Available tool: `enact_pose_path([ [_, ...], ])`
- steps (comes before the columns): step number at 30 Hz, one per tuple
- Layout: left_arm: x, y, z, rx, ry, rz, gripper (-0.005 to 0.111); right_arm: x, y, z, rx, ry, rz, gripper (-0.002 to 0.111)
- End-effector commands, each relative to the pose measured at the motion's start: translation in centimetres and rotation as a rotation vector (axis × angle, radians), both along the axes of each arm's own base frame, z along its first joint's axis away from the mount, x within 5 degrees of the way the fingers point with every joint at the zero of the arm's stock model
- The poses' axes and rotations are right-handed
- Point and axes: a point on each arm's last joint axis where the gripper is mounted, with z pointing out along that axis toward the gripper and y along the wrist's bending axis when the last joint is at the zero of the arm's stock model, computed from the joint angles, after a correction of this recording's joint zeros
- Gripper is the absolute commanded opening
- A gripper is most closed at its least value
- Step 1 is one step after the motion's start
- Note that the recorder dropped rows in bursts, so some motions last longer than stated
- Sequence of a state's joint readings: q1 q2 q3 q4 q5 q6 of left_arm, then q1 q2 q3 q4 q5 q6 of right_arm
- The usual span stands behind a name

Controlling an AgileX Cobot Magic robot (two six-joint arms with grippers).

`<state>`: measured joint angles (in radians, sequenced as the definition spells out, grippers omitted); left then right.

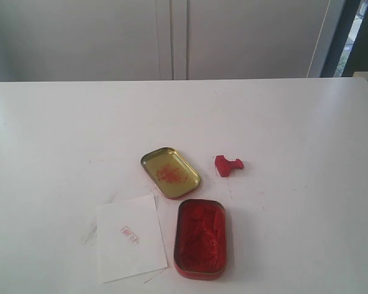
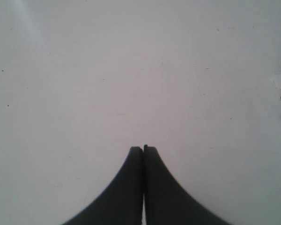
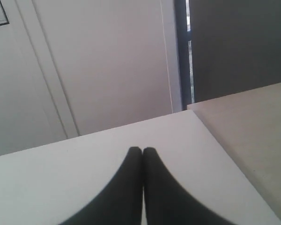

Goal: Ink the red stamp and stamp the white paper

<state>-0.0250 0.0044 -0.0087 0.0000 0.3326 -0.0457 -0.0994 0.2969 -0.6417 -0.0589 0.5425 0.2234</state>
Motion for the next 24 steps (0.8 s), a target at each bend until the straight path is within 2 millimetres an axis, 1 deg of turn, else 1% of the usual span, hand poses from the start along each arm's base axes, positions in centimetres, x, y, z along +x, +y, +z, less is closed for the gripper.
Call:
enact_pose_path([
  [1, 0.0, 0.0, -0.3, -0.002, 0.009, 0.003, 0.0, -0.8, -0.2, 0.2, -0.045, -0.038, -0.03, 0.0],
  [5, 0.0, 0.0, -0.3, -0.002, 0.009, 0.003, 0.0, -1.0, -0.2, 0.1, -0.045, -0.046, -0.03, 0.0],
  [8, 0.0, 0.0, -0.3, -0.002, 0.009, 0.003, 0.0, -0.9, -0.1, -0.6, -0.05, -0.072, -0.027, 0.0],
  [10, 0.0, 0.0, -0.3, -0.002, 0.009, 0.003, 0.0, -0.8, -0.1, -1.7, -0.051, -0.075, -0.024, 0.0],
  [15, 0.0, 0.0, -0.3, -0.002, 0.009, 0.003, 0.0, -0.5, -0.1, -4.9, -0.045, -0.013, -0.022, 0.0],
  [24, 0.0, 0.0, -0.3, -0.002, 0.009, 0.003, 0.0, -0.3, -0.2, -11.3, -0.036, 0.097, -0.021, 0.0],
])
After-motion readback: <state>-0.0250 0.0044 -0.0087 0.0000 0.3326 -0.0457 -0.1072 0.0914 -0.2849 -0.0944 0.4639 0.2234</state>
